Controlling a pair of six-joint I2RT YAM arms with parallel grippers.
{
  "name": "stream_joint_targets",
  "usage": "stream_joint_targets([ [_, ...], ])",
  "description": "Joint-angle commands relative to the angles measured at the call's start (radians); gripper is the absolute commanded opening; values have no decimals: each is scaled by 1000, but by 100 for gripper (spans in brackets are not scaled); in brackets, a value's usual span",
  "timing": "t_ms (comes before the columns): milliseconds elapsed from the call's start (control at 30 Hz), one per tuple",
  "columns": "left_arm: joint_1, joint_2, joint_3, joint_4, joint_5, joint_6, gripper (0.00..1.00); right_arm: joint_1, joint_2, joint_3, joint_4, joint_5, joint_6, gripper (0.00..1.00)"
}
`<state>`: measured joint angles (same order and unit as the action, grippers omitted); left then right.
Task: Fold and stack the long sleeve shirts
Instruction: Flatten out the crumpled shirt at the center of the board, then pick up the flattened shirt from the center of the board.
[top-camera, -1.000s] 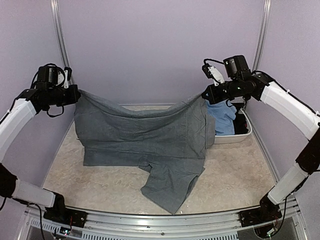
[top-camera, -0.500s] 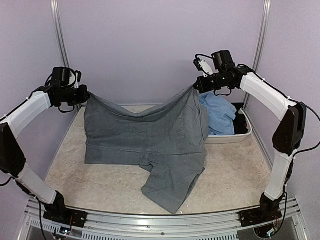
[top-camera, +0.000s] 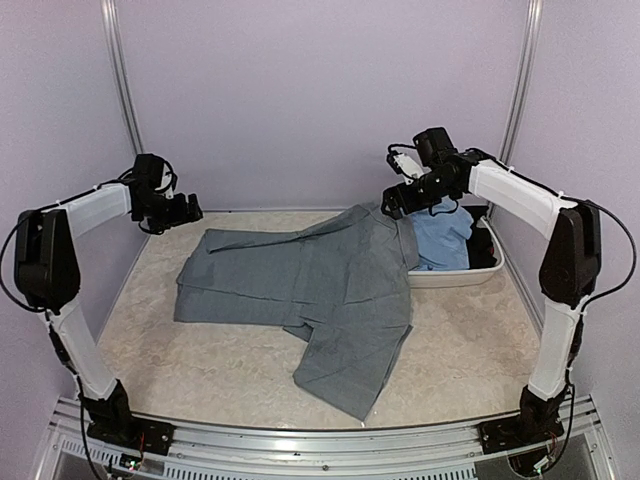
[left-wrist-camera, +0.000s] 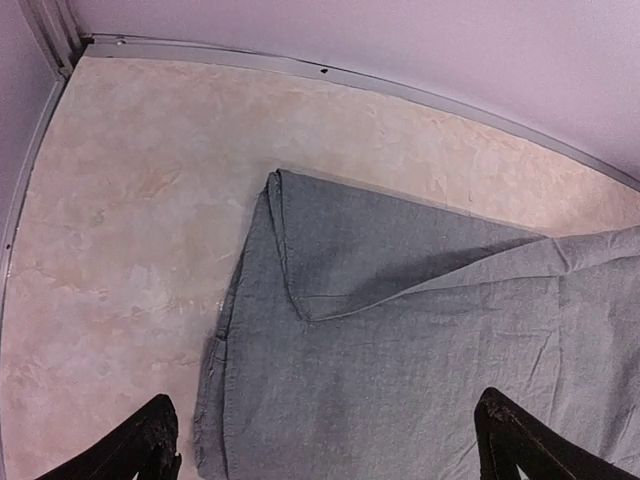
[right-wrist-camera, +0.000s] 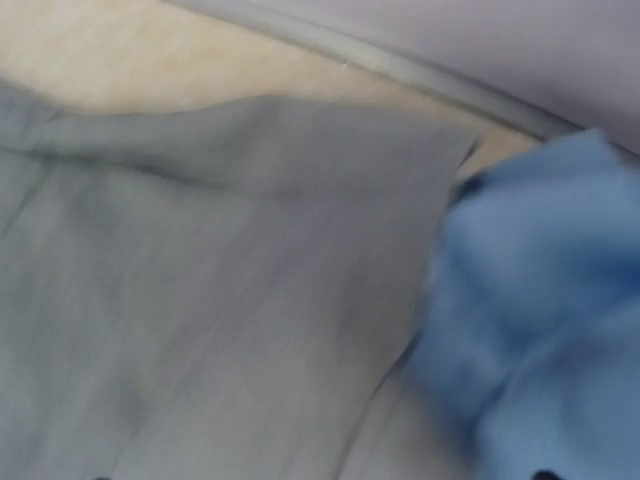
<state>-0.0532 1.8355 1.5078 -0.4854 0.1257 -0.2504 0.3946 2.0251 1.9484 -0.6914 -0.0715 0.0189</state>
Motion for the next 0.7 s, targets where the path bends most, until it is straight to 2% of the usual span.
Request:
stream_joint_targets([
  [0,-58,-197,-75,-7,-145,68,99,194,-307,-232,93,83,-63,90],
  [167,-194,-416,-259,38,-180,87,99,409,-496,-608,111,11,-39,89],
  [333,-240,-534,-374,30,-132,76,98,480,-523,-816,13,31,-22,84],
  [433,-278,-555,-404,13,-154,84,98,466,-469,-846,2,11,7,84],
  [667,-359,-553,-436,37,-167,75,97,387,-248,-784,-71,44,16,82],
])
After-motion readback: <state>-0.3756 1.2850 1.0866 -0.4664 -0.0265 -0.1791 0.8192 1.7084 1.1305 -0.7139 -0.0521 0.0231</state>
